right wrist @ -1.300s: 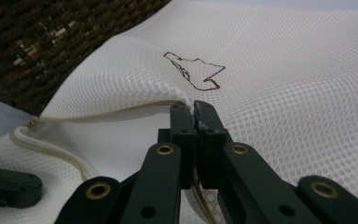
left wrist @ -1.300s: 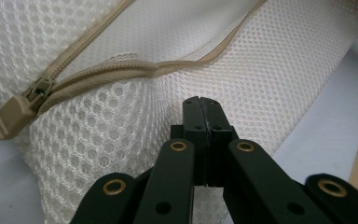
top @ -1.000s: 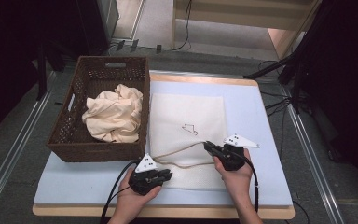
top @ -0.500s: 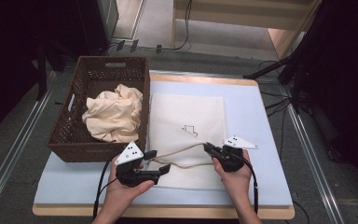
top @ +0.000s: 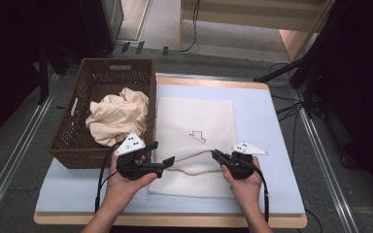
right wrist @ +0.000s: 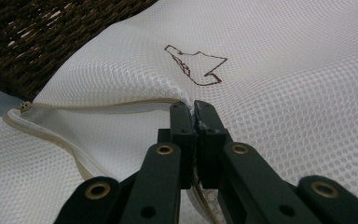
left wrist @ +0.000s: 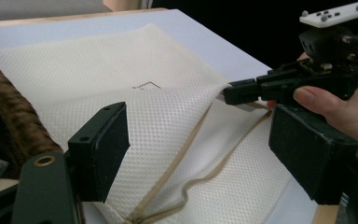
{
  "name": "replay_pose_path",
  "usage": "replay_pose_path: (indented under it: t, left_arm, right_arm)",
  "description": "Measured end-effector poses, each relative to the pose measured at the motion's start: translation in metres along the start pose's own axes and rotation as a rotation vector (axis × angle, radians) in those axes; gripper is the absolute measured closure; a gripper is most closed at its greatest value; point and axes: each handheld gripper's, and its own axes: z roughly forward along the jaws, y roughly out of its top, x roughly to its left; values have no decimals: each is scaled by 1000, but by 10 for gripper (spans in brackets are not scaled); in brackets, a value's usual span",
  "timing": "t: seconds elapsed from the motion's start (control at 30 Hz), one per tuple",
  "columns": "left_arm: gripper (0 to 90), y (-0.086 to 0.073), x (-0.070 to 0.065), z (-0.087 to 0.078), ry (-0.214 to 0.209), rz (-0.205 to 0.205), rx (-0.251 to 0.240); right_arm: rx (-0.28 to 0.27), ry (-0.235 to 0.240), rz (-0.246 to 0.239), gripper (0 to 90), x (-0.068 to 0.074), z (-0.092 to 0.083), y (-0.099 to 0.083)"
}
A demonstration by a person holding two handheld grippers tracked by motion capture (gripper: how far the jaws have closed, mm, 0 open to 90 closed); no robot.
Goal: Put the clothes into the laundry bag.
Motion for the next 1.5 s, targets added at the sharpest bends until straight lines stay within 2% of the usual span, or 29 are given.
replay_pose_path:
  t: [0.2,0.33,0.53,0.57,0.67,0.8,0.87,0.97,1.0,1.03,1.07,1.17,1.27,1.37,1.5]
  left_arm:
    - [168,13,13,-2,23,-10,-11]
    - [129,22,22,-5,4,-29,-23]
    - [131,42,44,-10,13,-85,-47]
    - [131,45,48,-10,22,-92,-45]
    - [129,51,57,-8,68,-78,-25]
    - [96,60,75,-8,89,-117,-36]
    - [82,64,86,-7,116,-125,-29]
    - [77,71,102,-5,128,-162,-28]
    - [77,73,105,-4,140,-157,-25]
    - [77,76,110,-3,167,-148,-15]
    - [77,77,114,-2,176,-148,-11]
    - [77,77,131,6,189,-169,9]
    - [77,76,148,13,203,-206,24]
    - [74,77,164,19,266,-198,69]
    - [69,76,186,23,291,-264,85]
  right_arm:
    - [4,2,2,881,0,0,0]
    - [5,5,6,881,0,1,-1]
    - [6,6,8,880,-1,1,-2]
    - [7,6,9,881,-1,1,-2]
    - [9,8,8,881,-1,1,-2]
    - [7,8,5,881,-1,1,-2]
    - [7,7,4,881,-1,1,-2]
    - [11,8,8,881,-1,2,-3]
    - [15,9,9,880,-2,2,-3]
    - [14,7,9,880,-2,2,-3]
    - [15,8,9,880,-1,3,-3]
    - [14,6,8,880,-1,2,-3]
    - [14,5,5,880,-1,2,-3]
    - [15,7,6,880,-1,2,-3]
    - [16,7,7,880,-1,3,-4]
